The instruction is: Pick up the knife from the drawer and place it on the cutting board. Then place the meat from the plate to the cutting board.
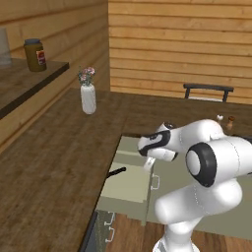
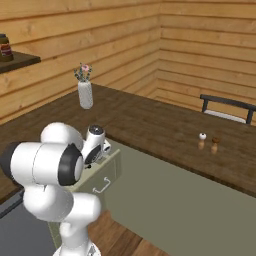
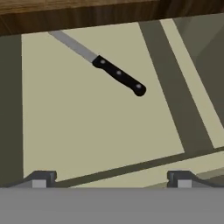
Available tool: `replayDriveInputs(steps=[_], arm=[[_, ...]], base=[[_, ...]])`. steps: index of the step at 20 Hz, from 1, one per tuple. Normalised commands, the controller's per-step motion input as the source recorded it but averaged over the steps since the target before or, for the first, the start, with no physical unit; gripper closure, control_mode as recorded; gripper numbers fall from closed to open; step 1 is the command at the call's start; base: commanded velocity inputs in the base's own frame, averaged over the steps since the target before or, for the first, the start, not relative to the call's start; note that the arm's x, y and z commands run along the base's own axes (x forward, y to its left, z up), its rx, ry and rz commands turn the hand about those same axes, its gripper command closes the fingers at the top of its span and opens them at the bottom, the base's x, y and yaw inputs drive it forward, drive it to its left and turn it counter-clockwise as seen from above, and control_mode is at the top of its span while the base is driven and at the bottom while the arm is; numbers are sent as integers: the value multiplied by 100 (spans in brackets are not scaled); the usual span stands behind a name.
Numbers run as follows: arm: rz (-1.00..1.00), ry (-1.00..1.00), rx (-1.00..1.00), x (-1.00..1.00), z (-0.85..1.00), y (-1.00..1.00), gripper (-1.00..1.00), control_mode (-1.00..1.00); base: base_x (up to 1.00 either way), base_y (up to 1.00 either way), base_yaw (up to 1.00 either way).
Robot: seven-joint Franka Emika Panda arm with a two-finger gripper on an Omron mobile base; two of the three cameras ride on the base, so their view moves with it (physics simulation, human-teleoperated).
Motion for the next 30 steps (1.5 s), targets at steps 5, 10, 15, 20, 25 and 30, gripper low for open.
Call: replayDriveInputs(steps=[5, 10, 15, 20, 25, 30], arm=[[8, 9, 0, 23, -40, 10, -100, -100], [1, 3, -1, 6, -42, 12, -100, -100], [0, 1, -2, 0, -44, -13, -100, -100], [-1, 0, -1, -12, -26, -51, -100, -100], [-6, 1, 0, -22, -7, -90, -100, -100], [-14, 14, 0, -19, 0, -100, -100, -100]], base=[[0, 0, 0], [0, 0, 0], [0, 0, 0], [0, 0, 0], [0, 0, 0], [0, 0, 0]])
